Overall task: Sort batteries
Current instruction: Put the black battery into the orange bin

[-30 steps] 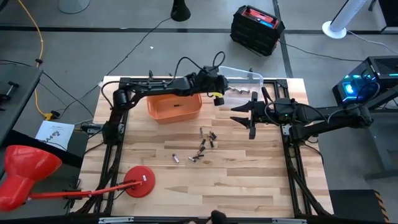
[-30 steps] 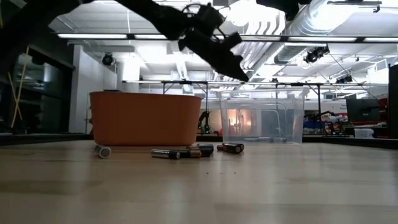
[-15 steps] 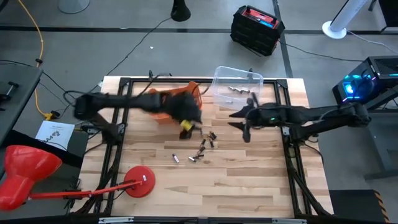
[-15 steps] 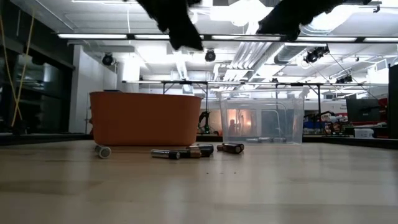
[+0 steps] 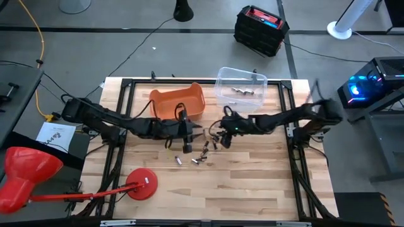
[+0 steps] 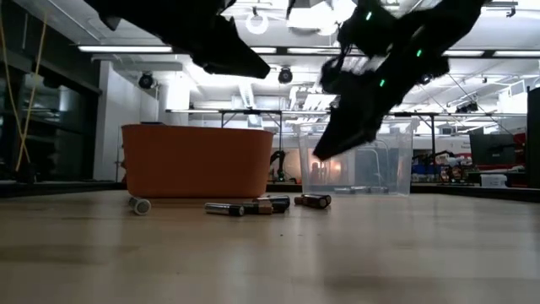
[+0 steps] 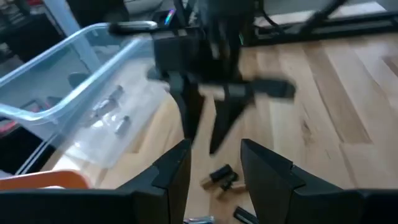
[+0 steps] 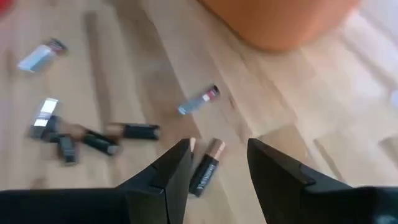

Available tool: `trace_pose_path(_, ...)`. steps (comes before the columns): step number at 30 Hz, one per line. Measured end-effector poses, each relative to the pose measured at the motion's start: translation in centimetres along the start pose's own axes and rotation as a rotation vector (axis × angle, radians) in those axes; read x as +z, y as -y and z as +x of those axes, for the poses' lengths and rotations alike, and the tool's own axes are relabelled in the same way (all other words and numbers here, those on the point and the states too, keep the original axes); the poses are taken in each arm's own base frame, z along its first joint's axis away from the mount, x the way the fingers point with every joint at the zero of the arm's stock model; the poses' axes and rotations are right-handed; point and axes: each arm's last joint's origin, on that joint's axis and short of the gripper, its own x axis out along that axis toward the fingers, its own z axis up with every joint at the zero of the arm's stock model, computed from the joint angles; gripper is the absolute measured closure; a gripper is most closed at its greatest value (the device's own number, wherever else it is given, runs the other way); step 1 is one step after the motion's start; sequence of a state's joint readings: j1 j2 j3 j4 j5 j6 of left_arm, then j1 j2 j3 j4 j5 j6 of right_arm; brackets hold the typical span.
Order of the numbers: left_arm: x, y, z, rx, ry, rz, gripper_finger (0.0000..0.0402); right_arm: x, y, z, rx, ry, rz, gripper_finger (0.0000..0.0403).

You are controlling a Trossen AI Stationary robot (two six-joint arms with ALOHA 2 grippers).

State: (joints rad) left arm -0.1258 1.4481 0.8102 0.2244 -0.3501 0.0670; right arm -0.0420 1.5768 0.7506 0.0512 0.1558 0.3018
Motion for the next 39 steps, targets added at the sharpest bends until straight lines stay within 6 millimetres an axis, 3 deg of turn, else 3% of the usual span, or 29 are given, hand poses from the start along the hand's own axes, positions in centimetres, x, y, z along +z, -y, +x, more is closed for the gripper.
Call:
trace_pose_path(4,0.2,0.0,-0.2,-0.005,0.007,0.004,0.0271,-1.4,0.6,2.6,-0.026,-0.062,0.062,0.0249)
trace_pose_path(8,0.6,0.7,-1.0,-0.032,0.029,0.042,0.0271,-2.1,0.3,3.7,-0.036,-0.077,0.078,0.0249)
trace_pose_path(18,1.7,1.5,-2.6,-0.022,0.085,0.069,0.0271,-2.0,-1.0,3.7,-0.030,-0.001,0.092,0.0249)
trace_pose_path(30,1.8,1.3,-2.9,0.007,0.084,0.068,0.0271,-4.0,-1.8,4.7,-0.134,-0.068,0.076,0.0252)
trace_pose_path(33,2.2,1.6,-3.6,-0.006,0.110,0.073,0.0271,-4.4,-1.8,4.8,-0.183,-0.075,0.042,0.0285)
trace_pose_path(37,3.7,2.6,-6.2,-0.058,0.216,0.139,0.0271,-4.0,-1.8,4.7,-0.184,-0.039,-0.015,0.0374)
trace_pose_path(39,4.3,2.9,-7.7,-0.056,0.256,0.164,0.0271,-3.4,-1.7,4.7,-0.185,-0.024,-0.051,0.0375)
